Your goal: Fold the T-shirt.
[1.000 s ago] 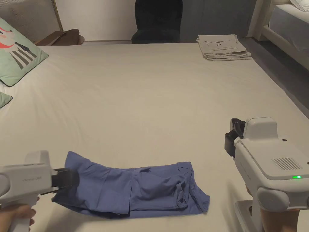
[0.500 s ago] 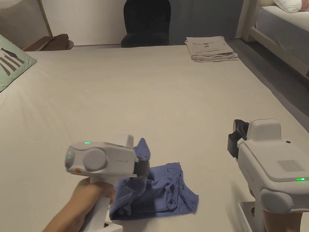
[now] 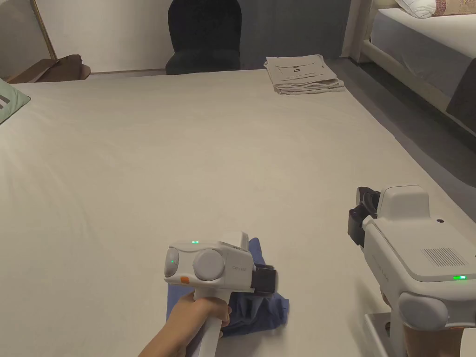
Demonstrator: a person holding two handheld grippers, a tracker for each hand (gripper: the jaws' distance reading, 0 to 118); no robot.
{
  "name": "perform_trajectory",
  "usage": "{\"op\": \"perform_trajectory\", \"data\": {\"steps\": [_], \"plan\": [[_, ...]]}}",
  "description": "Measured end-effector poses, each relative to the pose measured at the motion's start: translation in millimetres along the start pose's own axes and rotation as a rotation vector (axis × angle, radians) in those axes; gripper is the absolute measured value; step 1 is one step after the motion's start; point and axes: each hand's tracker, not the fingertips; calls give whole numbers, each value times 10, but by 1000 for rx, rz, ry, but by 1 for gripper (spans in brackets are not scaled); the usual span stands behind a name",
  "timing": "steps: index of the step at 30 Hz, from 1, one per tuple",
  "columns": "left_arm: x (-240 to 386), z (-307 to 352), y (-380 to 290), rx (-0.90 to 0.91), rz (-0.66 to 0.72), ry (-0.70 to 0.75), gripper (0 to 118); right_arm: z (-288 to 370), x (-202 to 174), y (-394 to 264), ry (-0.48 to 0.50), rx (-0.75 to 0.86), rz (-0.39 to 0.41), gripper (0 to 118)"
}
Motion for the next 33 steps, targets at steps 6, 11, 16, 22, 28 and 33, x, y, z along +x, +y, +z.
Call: {"op": "perform_trajectory", "data": {"steps": [6,11,16,22,28,33], "plan": [[19,452,47,221,38,-7,109,3,-41,6,7,-2,1,0],[-14,821,-79,486,-49,186,107,-5,-109,25,25,3,3,0],[-123,818,-225,509,-107,288,2,-9,-163,26,42,4,8,0],[-200,527,-379,414,-79,257,0,4,-177,15,51,4,8,0],[3,69,-516,312,-139,232,0,14,-79,6,41,0,0,0],[160,-322,-530,218,-172,232,0,25,28,-23,18,-3,-19,0]]}}
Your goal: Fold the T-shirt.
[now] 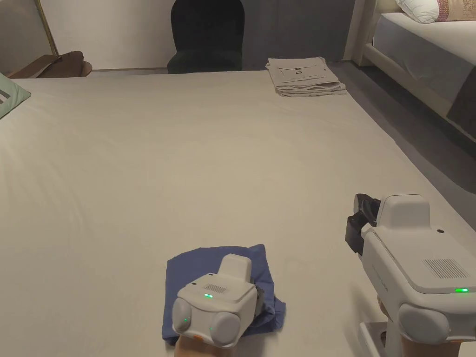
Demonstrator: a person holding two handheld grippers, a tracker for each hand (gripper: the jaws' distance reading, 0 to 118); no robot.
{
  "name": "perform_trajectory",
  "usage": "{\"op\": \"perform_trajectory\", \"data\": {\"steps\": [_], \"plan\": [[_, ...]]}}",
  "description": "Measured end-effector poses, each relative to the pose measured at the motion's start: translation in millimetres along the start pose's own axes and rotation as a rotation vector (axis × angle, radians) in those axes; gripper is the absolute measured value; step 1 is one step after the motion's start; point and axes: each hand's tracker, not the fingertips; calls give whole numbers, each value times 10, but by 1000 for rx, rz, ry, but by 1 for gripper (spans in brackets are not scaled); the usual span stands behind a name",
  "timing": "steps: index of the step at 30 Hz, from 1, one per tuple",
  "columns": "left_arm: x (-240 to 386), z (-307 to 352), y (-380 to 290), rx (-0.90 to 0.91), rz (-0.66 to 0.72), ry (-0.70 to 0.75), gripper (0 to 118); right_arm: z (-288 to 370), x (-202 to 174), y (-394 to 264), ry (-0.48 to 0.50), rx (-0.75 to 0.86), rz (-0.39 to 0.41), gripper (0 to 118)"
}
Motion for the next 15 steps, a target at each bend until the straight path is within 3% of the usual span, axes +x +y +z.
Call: {"op": "perform_trajectory", "data": {"steps": [5,10,15], "plan": [[98,-172,12,-50,60,-54,0,-27,57,-29,-14,-12,-3,0],[95,-100,34,-48,30,-56,0,-20,57,-32,-15,-15,-4,0],[-152,440,277,119,128,-97,0,48,-25,48,0,5,-1,0]]}}
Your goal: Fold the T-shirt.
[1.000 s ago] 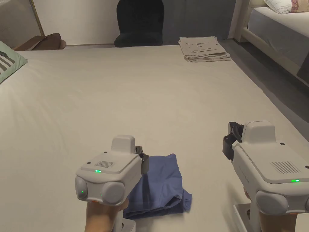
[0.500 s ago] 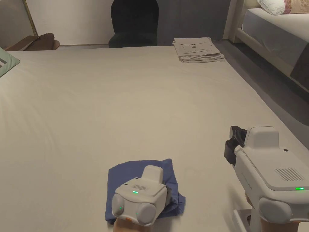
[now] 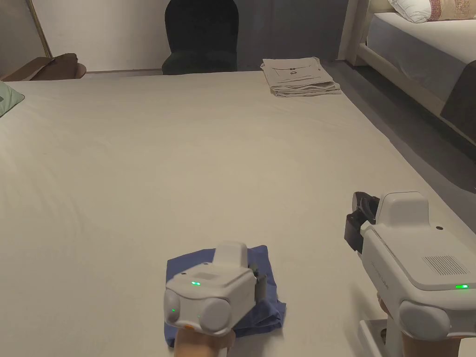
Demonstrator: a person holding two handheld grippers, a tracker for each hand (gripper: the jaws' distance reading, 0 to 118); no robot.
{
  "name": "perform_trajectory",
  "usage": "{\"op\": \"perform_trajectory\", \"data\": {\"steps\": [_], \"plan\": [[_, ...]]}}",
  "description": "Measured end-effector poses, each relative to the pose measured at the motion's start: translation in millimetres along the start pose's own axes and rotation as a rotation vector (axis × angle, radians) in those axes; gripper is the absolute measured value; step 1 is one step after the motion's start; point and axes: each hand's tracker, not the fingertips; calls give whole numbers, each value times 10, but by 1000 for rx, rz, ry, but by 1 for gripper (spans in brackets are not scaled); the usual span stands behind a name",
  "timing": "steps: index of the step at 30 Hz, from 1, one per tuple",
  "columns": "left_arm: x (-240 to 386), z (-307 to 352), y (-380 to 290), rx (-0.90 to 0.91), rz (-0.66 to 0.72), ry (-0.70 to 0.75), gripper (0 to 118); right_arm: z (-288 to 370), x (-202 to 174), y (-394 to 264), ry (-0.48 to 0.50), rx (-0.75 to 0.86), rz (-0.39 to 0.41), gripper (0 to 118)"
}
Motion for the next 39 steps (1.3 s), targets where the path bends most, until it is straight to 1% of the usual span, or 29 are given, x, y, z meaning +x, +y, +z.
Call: {"op": "perform_trajectory", "data": {"steps": [4,9,11,15,20,25,33,35,37,39], "plan": [[-147,499,331,157,-47,23,0,71,-137,103,21,38,9,0],[-423,999,602,342,-104,154,0,127,-351,217,42,82,18,0],[-545,1112,648,393,-137,211,0,143,-435,250,53,96,25,0],[-800,1337,697,469,-150,314,0,151,-606,291,73,114,34,0],[-1090,1535,668,522,-135,415,0,146,-754,302,89,131,48,0],[-1265,1605,580,565,-140,479,0,129,-824,305,103,133,54,0],[-1318,1624,567,549,-98,483,0,93,-866,269,114,120,63,0],[-1321,1625,559,550,-89,479,0,36,-888,197,120,91,62,0],[-1329,1628,555,549,-74,468,0,-51,-919,70,138,22,43,0],[-1329,1635,545,545,-65,466,0,-160,-978,-105,146,-41,45,0]]}}
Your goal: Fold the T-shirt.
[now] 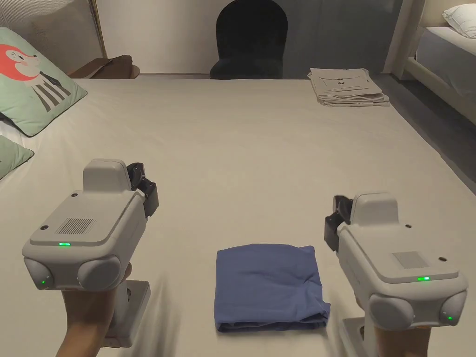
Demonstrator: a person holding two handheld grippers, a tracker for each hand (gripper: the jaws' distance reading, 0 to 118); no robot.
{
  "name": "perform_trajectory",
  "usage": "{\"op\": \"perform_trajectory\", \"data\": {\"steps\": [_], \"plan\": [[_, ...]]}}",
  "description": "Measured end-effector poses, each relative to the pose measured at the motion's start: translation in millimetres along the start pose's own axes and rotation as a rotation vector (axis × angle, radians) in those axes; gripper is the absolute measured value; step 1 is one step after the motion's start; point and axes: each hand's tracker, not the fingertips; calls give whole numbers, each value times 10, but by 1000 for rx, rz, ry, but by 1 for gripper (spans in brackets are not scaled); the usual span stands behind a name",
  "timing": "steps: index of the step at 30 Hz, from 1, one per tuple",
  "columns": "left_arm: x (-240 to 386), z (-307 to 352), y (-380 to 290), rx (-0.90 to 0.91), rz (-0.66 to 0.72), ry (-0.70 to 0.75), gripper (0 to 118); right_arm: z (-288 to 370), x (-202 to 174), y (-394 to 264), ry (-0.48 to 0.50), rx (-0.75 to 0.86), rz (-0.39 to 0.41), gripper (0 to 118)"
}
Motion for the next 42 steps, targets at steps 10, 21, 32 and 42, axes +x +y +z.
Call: {"op": "perform_trajectory", "data": {"steps": [10,21,32,42], "plan": [[-21,-9,-162,-47,10,-9,0,-485,-251,-892,42,-320,28,0],[-19,-107,-486,-213,107,-75,0,-751,-199,-1281,39,-454,2,0],[-50,-652,-1085,-737,656,-381,108,-724,-151,-1323,53,-449,-37,0],[218,-1056,-1441,-951,645,-500,100,-721,-76,-1332,77,-447,-73,0]]}}
